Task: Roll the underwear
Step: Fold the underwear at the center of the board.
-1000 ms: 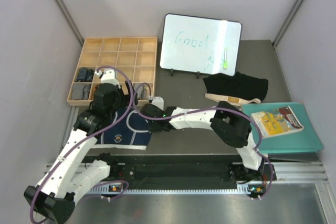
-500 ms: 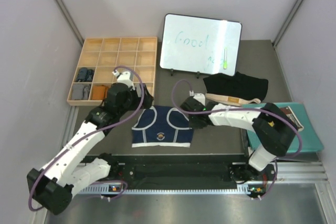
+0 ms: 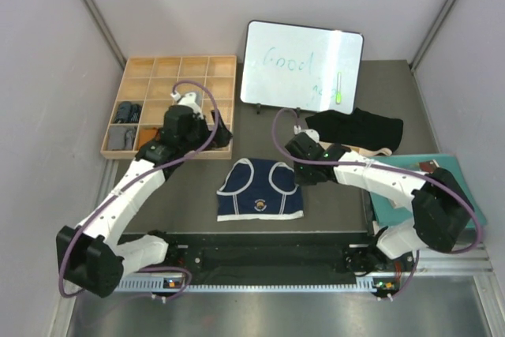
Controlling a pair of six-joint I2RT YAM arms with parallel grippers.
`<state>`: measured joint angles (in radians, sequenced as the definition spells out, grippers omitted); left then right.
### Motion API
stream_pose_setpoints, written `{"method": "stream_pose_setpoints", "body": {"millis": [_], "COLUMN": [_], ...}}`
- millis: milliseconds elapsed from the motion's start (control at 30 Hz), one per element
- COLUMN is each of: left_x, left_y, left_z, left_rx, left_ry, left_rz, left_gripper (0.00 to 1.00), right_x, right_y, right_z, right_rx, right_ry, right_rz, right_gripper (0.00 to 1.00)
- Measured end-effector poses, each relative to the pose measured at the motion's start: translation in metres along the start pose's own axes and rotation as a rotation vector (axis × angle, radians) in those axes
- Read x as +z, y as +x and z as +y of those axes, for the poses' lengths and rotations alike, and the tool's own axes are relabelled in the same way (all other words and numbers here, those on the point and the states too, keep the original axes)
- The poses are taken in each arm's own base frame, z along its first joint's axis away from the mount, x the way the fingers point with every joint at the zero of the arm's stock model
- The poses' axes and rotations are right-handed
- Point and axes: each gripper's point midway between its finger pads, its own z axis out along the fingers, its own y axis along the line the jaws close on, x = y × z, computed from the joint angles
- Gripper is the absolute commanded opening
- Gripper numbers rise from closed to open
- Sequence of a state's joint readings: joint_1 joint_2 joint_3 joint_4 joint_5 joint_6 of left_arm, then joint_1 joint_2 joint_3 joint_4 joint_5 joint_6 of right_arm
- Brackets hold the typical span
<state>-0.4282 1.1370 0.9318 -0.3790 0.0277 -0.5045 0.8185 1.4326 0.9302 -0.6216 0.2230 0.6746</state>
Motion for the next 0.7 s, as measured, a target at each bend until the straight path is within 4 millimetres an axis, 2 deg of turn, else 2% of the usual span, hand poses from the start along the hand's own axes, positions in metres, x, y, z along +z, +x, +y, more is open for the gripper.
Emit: {"method": "stream_pose_setpoints", "body": {"millis": [67,133,300,467,567,700], "left_x": [-0.005,-0.011,-0.021,-0.022,-0.023,-0.027], "left_y": [-0.014,-0.017,-0.010,-0.005,-0.002,-0.002], "left_z": [0.022,0.033,0.030,0.034,0.036,0.034], "left_rx": [-0.021,-0.025,-0.002,-0.004,-0.003,-0.002], "left_ry": [-0.040,-0.064,-0.030,-0.025,-0.025,-0.015], "left_rz": [-0.022,-0.026,-0.015,-0.002,0.004,-0.002], "left_gripper": [0.99,0.99,0.99,0.99,0.99,0.99], "right_x": [-0.001,-0.002,-0.001,0.005,0.014,0.024], "right_y": [-0.007,-0.012,-0.025,-0.024,-0.019,-0.011], "right_z": [0.016,0.037,0.106,0.162,0.186,0.205], "right_rx": [-0.001,-0.014,-0.057,-0.087,-0.096,-0.103], "right_ry": [-0.040,-0.080,-0.196,-0.287,-0.316,-0.339], "right_rz": [-0.002,0.003,0.002,0.024,0.043,0.072], "right_gripper": [0.00,0.00,0.00,0.00,0.00,0.00]}}
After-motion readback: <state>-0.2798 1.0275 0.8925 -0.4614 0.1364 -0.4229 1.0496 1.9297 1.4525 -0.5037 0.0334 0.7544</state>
